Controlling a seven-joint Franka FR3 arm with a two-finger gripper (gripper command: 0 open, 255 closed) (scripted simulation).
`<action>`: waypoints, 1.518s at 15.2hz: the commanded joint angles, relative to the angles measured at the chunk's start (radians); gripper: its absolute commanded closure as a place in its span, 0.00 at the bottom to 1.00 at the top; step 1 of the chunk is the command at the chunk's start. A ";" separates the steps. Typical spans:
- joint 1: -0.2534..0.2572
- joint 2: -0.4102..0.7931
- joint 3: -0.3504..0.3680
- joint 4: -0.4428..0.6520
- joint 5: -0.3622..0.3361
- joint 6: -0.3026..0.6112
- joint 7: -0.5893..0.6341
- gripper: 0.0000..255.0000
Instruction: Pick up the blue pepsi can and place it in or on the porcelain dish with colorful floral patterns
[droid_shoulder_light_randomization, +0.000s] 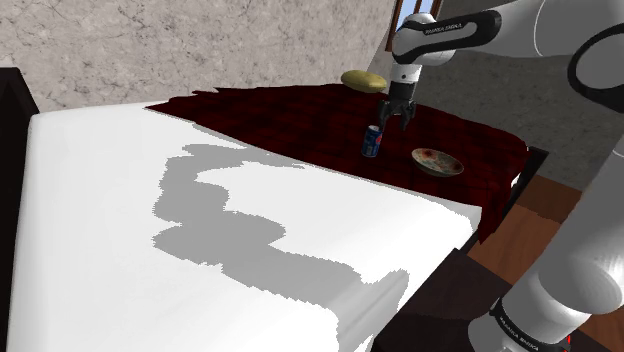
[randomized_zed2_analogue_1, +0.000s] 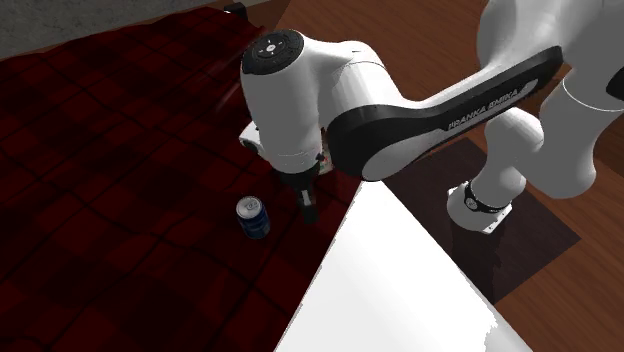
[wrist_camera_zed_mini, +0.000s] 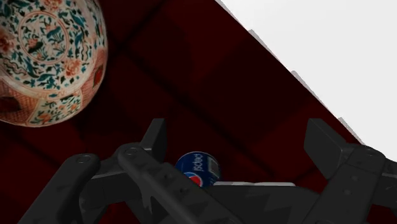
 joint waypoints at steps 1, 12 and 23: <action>-0.010 0.096 -0.006 0.109 0.013 -0.017 -0.011 0.00; -0.066 0.392 -0.017 0.437 0.052 -0.059 -0.046 0.00; -0.063 0.387 -0.016 0.381 0.052 -0.008 -0.047 0.00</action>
